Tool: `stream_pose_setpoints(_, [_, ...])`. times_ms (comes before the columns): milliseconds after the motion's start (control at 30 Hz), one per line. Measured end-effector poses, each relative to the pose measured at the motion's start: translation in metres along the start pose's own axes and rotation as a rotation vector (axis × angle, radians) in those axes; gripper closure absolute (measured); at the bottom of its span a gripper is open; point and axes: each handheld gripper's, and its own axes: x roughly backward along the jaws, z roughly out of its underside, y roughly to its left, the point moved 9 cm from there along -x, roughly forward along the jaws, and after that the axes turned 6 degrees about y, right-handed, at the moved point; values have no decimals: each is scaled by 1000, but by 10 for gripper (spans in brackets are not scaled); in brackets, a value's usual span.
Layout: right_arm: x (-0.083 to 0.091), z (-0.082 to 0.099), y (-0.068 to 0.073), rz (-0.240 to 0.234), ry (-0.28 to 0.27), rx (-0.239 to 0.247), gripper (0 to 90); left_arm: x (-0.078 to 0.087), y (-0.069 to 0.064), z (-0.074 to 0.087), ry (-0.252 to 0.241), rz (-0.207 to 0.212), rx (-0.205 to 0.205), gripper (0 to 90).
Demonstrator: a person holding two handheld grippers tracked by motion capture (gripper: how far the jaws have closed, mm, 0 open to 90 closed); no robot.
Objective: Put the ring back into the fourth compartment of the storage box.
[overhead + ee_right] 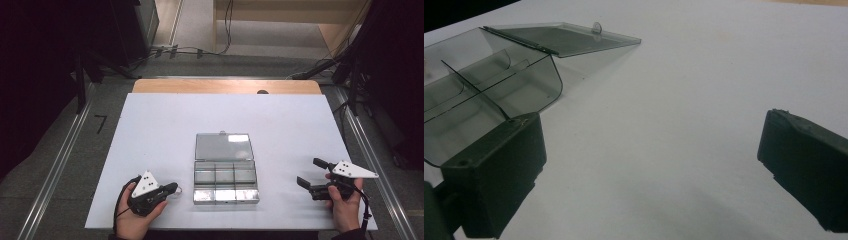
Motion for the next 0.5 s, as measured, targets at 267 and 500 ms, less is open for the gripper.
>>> stream_pose_setpoints(267, [0, 0, 0, -2, -2, 1, 0, 4, -1, -4, -23, -1, 5, 883])
stream_pose_setpoints(500, [0, 0, 0, -2, -2, 1, 0, 8, 0, -7, -42, -11, 5, 883])
